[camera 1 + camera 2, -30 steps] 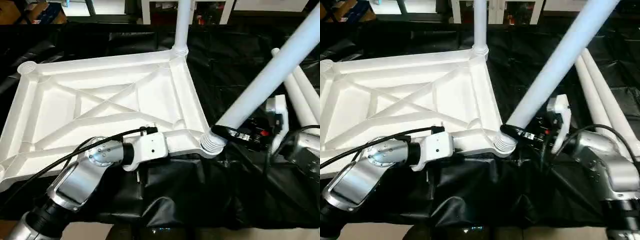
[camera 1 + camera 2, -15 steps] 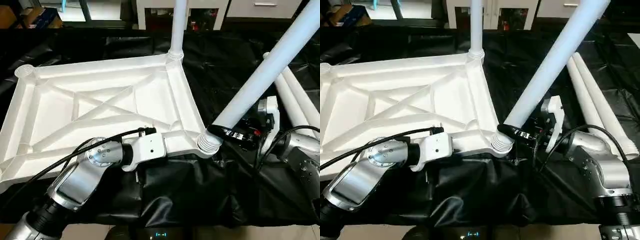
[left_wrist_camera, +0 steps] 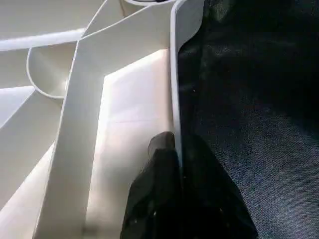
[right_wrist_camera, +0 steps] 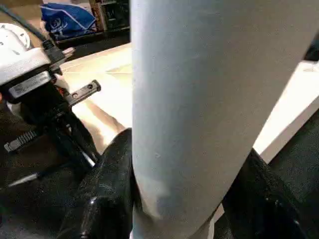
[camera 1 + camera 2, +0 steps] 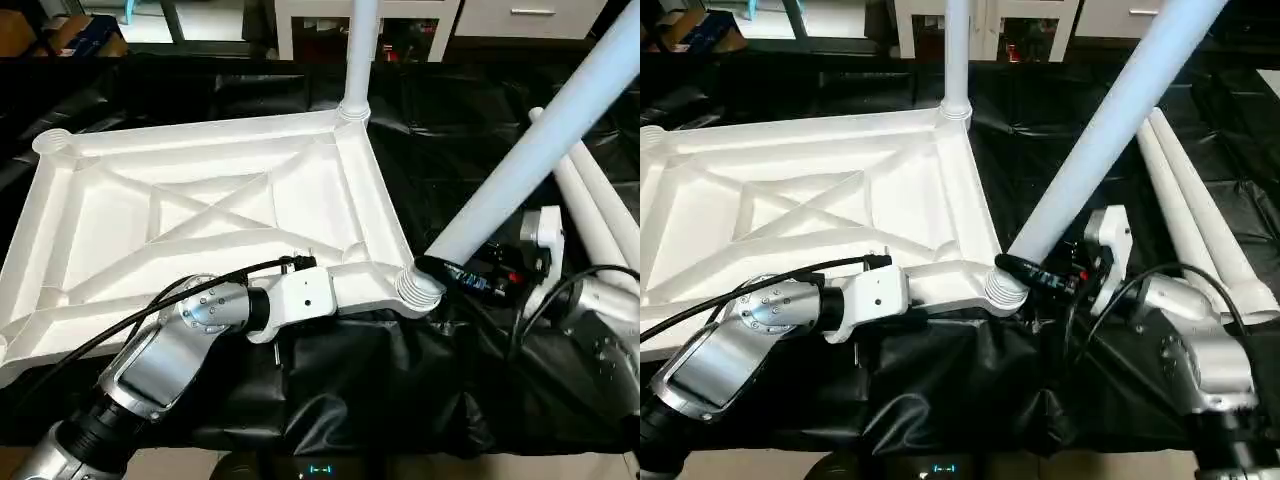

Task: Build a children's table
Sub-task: Insert table leg to table base

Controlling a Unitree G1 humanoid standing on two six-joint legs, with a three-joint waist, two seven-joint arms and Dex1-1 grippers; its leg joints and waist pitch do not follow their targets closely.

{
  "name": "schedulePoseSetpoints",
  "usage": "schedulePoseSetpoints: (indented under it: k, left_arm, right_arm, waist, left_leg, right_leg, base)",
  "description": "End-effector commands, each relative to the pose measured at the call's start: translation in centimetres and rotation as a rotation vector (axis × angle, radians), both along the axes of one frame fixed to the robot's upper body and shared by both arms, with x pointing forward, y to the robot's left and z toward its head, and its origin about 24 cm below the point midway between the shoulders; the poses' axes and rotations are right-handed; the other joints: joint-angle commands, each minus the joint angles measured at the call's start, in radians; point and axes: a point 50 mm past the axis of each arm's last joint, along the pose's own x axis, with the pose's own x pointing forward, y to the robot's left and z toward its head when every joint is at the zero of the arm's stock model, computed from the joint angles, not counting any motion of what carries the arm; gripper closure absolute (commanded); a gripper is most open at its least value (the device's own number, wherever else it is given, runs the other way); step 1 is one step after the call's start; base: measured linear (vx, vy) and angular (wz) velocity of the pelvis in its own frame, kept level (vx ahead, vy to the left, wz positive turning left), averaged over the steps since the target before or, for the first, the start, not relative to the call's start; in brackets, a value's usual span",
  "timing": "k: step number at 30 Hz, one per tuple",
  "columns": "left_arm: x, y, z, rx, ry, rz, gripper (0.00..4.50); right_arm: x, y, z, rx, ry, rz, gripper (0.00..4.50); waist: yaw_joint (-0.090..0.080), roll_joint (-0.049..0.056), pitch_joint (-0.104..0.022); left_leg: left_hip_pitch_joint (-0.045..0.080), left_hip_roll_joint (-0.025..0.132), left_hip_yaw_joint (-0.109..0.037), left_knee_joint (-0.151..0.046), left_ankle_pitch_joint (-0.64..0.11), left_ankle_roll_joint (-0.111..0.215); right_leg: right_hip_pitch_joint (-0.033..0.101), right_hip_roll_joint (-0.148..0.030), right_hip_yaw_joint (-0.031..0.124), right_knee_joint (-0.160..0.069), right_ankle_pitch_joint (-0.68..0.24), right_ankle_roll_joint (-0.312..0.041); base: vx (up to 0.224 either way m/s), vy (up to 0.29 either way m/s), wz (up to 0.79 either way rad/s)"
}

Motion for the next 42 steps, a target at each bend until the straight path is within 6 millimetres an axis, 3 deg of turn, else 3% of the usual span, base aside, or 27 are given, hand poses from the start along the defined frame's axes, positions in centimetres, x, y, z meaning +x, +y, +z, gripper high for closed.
schedulePoseSetpoints:
  k: [1,4,11,12,19,24,26,29,30,31,37,42]
  left_arm:
    - [-0.8,0.3,-1.6,0.007,0.068,-0.010,4.50]
    - [-0.7,0.2,-1.5,0.005,0.066,-0.009,4.50]
    - [-0.8,0.2,-1.6,0.006,0.068,-0.010,4.50]
    - [-0.8,0.2,-1.6,0.007,0.068,-0.011,4.50]
    - [-0.7,0.2,-1.5,0.007,0.071,-0.013,4.50]
    - [-0.7,0.1,-1.5,0.007,0.072,-0.012,4.50]
    - [-0.7,0.1,-1.5,0.005,0.072,-0.011,4.50]
    - [-0.7,0.1,-1.5,0.004,0.072,-0.010,4.50]
    - [-0.7,0.1,-1.5,0.004,0.072,-0.010,4.50]
    - [-0.7,0.1,-1.5,0.005,0.072,-0.009,4.50]
    - [-0.7,0.1,-1.6,0.004,0.072,-0.009,4.50]
    - [-0.7,0.0,-1.5,0.002,0.069,-0.008,4.50]
  right_arm:
    - [-0.7,-2.7,-3.7,-0.154,0.141,-0.177,2.65]
    - [-1.6,-2.0,-4.3,-0.145,0.117,-0.162,2.65]
    - [-2.7,-1.6,-5.0,-0.133,0.121,-0.139,2.65]
    - [-2.9,-1.3,-5.1,-0.138,0.129,-0.117,2.65]
    - [-3.8,0.4,-5.7,-0.206,0.211,0.064,2.65]
    - [-3.6,1.2,-5.5,-0.254,0.231,0.164,2.65]
    - [-3.2,2.1,-5.0,-0.284,0.234,0.250,2.65]
    - [-3.0,2.4,-4.7,-0.295,0.238,0.281,2.65]
    - [-3.0,2.4,-4.7,-0.295,0.238,0.281,2.65]
    - [-2.7,2.7,-4.5,-0.307,0.250,0.306,2.65]
    - [-1.9,3.1,-4.3,-0.340,0.250,0.338,2.65]
    - [-0.9,3.2,-4.4,-0.343,0.249,0.298,2.65]
  waist:
    - [0.006,-0.019,-0.034]
    - [0.006,-0.019,-0.033]
    - [0.007,-0.019,-0.035]
    - [0.009,-0.014,-0.032]
    - [0.010,-0.018,-0.032]
    - [0.010,-0.021,-0.032]
    - [0.010,-0.025,-0.031]
    - [0.010,-0.023,-0.030]
    - [0.009,-0.024,-0.030]
    - [0.011,-0.024,-0.031]
    - [0.008,-0.023,-0.033]
    - [0.003,-0.025,-0.029]
  left_leg:
    - [0.001,0.043,-0.021,-0.070,-0.265,0.091]
    - [0.005,0.044,-0.022,-0.073,-0.281,0.080]
    - [0.002,0.044,-0.021,-0.073,-0.254,0.095]
    - [0.002,0.044,-0.021,-0.074,-0.252,0.096]
    - [0.002,0.044,-0.022,-0.075,-0.245,0.098]
    - [0.001,0.043,-0.022,-0.075,-0.237,0.101]
    - [0.001,0.043,-0.022,-0.076,-0.245,0.099]
    - [0.007,0.045,-0.022,-0.077,-0.269,0.090]
    - [0.002,0.045,-0.025,-0.079,-0.263,0.085]
    - [0.008,0.046,-0.024,-0.078,-0.267,0.084]
    - [0.005,0.046,-0.022,-0.076,-0.256,0.089]
    - [0.007,0.047,-0.026,-0.082,-0.309,0.068]
  right_leg:
    - [0.029,-0.041,0.025,-0.084,-0.399,-0.158]
    - [0.025,-0.041,0.028,-0.089,-0.422,-0.139]
    - [0.028,-0.040,0.028,-0.086,-0.368,-0.147]
    - [0.027,-0.040,0.028,-0.085,-0.361,-0.148]
    - [0.031,-0.038,0.028,-0.085,-0.352,-0.151]
    - [0.032,-0.039,0.028,-0.083,-0.337,-0.156]
    - [0.032,-0.040,0.028,-0.085,-0.361,-0.149]
    - [0.027,-0.041,0.030,-0.090,-0.411,-0.144]
    - [0.031,-0.041,0.030,-0.088,-0.409,-0.143]
    - [0.028,-0.040,0.030,-0.089,-0.405,-0.144]
    - [0.031,-0.040,0.030,-0.085,-0.359,-0.170]
    - [0.026,-0.042,0.031,-0.092,-0.454,-0.152]
  base:
    - [0.000,0.000,0.00]
    - [0.000,0.000,0.00]
    - [0.000,0.000,0.00]
    - [0.000,0.000,0.00]
    - [0.000,0.000,0.00]
    - [0.000,0.000,0.00]
    - [0.000,0.000,0.00]
    - [0.000,0.000,0.00]
    - [0.000,0.000,0.00]
    - [0.000,0.000,0.00]
    - [0.000,0.000,0.00]
    - [0.000,0.000,0.00]
